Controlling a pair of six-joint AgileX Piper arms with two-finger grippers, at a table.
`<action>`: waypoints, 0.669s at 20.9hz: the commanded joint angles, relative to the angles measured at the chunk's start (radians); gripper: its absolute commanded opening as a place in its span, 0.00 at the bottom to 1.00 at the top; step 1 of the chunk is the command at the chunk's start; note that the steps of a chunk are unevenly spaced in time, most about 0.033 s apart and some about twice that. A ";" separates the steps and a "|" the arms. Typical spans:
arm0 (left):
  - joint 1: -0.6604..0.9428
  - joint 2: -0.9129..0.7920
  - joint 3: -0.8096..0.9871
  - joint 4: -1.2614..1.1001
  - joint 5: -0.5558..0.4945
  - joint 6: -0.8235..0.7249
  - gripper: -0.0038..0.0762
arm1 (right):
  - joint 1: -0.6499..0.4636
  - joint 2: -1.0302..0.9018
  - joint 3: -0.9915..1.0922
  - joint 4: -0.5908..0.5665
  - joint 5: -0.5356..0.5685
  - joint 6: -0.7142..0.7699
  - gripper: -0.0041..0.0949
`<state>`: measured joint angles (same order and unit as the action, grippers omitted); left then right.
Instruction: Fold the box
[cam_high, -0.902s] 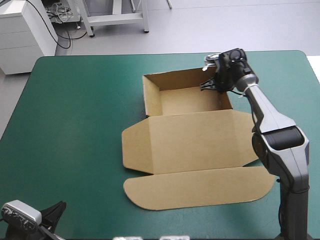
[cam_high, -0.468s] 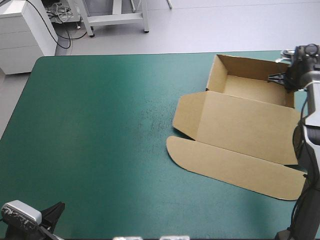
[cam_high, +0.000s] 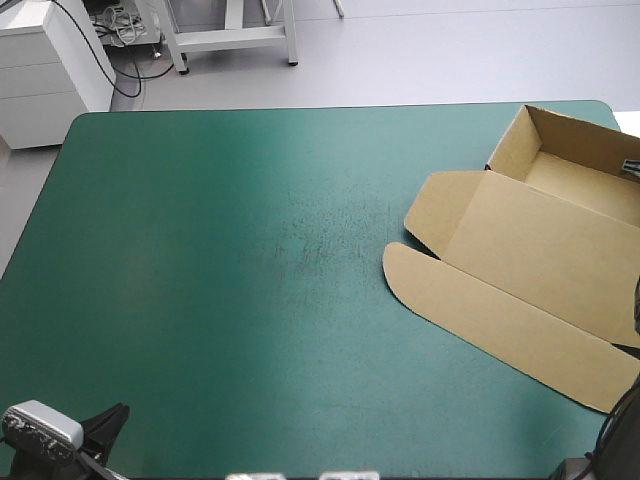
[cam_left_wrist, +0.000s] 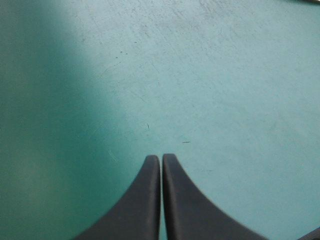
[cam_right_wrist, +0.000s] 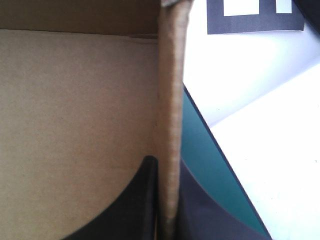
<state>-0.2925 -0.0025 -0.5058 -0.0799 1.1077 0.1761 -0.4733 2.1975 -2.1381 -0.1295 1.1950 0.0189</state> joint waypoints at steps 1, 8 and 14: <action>-0.003 0.018 -0.020 -0.012 -0.073 -0.008 0.04 | -0.009 -0.069 -0.027 -0.039 -0.025 -0.019 0.14; -0.003 0.018 -0.020 -0.012 -0.073 -0.008 0.04 | -0.009 -0.120 -0.067 -0.040 -0.025 -0.029 0.61; -0.003 0.018 -0.020 -0.012 -0.082 -0.008 0.04 | -0.009 -0.371 -0.077 0.288 -0.025 -0.141 0.61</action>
<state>-0.2925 -0.0025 -0.5058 -0.0799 1.1065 0.1761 -0.4733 1.9642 -2.1787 0.0188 1.2010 -0.0517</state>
